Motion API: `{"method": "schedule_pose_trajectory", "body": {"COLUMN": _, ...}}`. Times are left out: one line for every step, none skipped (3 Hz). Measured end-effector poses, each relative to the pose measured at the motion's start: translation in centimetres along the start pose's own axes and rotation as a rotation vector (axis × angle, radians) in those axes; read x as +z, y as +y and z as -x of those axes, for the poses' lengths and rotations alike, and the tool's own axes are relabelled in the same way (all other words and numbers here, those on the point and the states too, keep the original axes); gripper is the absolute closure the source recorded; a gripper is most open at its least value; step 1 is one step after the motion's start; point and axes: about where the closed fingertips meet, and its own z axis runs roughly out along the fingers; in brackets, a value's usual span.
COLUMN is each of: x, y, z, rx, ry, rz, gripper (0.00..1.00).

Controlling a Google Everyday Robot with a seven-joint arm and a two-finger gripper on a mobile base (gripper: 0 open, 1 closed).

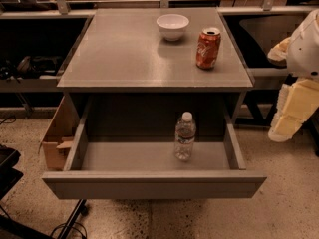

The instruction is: Pick water bottle from top drawer and place on counter

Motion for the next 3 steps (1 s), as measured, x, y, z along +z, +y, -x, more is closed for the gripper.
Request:
{"method": "schedule_pose_trajectory", "body": {"x": 4.6, "y": 1.0, "z": -0.4, "rx": 0.03, "ry": -0.06, "rz": 0.063, "gripper": 0.0}}
{"method": "schedule_pose_trajectory", "body": {"x": 11.4, "y": 1.8, "z": 0.6, "rx": 0.079, "ry": -0.252, "rz": 0.129, "gripper": 0.0}}
{"method": "schedule_pose_trajectory", "body": {"x": 16.9, "y": 1.4, "z": 2.1, "rx": 0.118, "ry": -0.475, "rz": 0.14, "gripper": 0.0}}
